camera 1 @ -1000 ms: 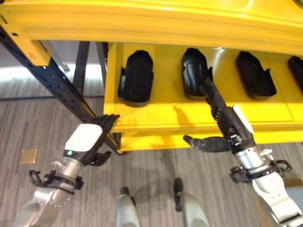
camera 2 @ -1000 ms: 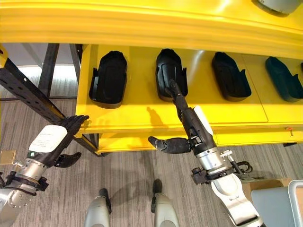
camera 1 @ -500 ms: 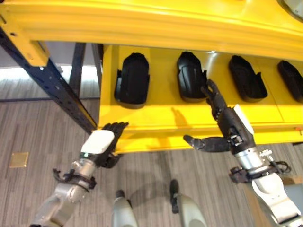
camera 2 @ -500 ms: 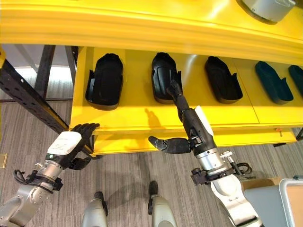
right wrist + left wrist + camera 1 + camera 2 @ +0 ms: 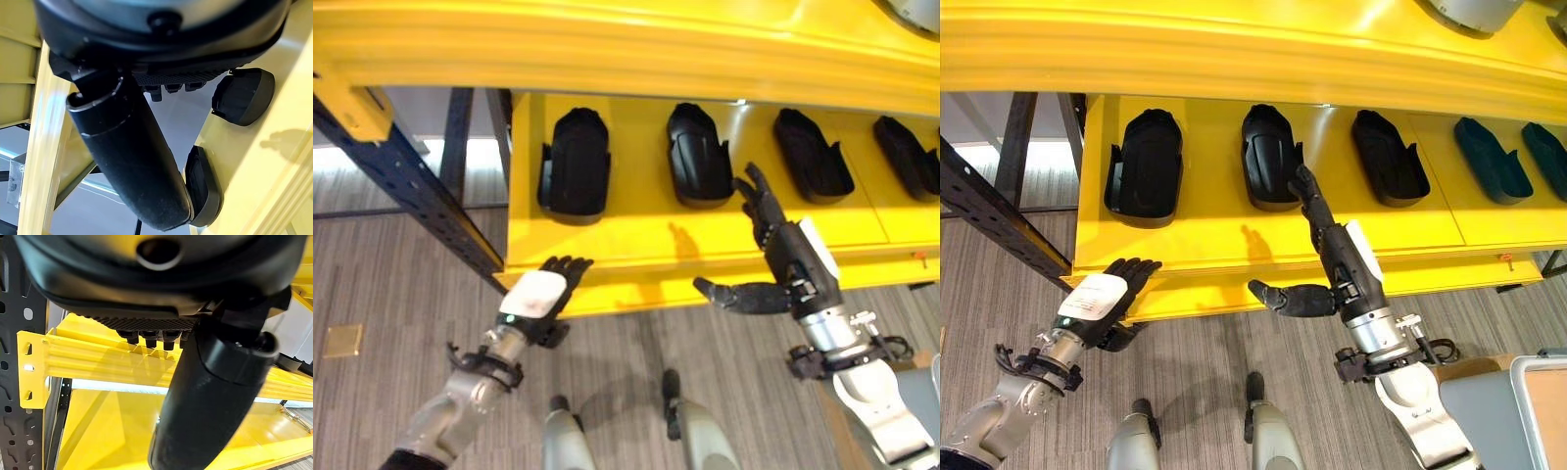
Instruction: Move parts from the plastic box to the shelf.
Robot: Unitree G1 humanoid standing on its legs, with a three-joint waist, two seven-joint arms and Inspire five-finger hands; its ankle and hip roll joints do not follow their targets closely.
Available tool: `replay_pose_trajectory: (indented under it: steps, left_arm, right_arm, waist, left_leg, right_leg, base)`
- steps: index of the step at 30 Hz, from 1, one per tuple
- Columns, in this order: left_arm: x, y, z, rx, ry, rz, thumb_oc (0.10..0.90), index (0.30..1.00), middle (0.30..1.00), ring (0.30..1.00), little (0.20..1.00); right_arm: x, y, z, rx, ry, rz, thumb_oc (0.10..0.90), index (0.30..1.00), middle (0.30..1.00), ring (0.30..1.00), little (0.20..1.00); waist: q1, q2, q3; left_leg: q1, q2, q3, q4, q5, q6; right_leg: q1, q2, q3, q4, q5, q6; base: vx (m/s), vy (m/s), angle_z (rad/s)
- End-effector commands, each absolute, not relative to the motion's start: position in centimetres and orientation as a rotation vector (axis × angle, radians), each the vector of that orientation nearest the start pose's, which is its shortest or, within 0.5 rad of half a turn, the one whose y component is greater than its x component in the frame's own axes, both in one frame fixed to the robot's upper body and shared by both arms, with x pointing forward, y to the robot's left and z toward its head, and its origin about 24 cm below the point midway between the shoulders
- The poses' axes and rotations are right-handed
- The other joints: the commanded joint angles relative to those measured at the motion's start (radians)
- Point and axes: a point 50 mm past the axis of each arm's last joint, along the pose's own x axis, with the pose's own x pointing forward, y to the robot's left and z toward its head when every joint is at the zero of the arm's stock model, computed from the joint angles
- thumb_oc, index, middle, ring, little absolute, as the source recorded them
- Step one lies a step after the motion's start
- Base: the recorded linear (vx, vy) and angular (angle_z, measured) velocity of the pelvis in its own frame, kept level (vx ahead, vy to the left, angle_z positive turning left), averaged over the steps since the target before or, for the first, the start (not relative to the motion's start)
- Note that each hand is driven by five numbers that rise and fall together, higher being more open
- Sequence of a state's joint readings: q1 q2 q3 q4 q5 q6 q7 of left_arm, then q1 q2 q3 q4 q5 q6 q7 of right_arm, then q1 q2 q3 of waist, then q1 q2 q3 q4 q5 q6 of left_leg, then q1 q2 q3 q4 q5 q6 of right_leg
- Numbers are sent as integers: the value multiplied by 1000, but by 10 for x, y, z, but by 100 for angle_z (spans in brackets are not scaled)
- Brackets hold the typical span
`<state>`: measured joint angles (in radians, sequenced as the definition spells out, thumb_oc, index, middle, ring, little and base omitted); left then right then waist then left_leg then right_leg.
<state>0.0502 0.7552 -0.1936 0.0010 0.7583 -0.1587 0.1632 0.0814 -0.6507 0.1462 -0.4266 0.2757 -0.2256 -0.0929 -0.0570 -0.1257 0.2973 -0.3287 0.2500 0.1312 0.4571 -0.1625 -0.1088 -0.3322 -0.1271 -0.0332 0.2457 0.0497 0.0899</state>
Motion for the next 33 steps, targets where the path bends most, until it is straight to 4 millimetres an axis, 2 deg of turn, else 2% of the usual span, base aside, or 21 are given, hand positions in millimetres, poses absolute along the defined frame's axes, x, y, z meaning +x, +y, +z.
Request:
replay_pose_trajectory:
  steps: [1, 14, 25, 33]
  left_arm:
    - [247, 227, 82, 1441, -326, -130, 900, 1000, 1000, 1000, 1000]
    - [254, 243, 88, 1461, -302, 6, 900, 1000, 1000, 1000, 1000]
    - [271, 242, 103, 1450, -348, 104, 900, 1000, 1000, 1000, 1000]
    - [283, 234, 101, 1474, -360, 86, 900, 1000, 1000, 1000, 1000]
  right_arm:
    - [211, -178, 189, -229, -746, 246, 900, 1000, 1000, 1000, 1000]
    - [211, -180, 186, -230, -725, 236, 900, 1000, 1000, 1000, 1000]
    - [213, -179, 184, -221, -708, 249, 900, 1000, 1000, 1000, 1000]
    - [212, -178, 183, -225, -708, 252, 900, 1000, 1000, 1000, 1000]
  waist:
    - [-13, -6, -39]
    - [-19, -9, -49]
    - [-28, -15, -53]
    - [-37, -17, -56]
  left_leg:
    - [31, -31, -25, -61, 34, 49]
    - [20, -29, -27, -56, 34, 46]
    - [12, -28, -23, -50, 33, 44]
    - [12, -27, -18, -50, 33, 42]
  right_leg:
    - [-8, 41, 1, 167, -115, -24]
    - [-15, 42, -3, 166, -113, -26]
    - [-21, 45, 1, 167, -110, -28]
    - [-23, 46, 6, 168, -110, -27]
  base:
    - [0, 0, 0]
    - [0, 0, 0]
    - [0, 0, 0]
    - [0, 0, 0]
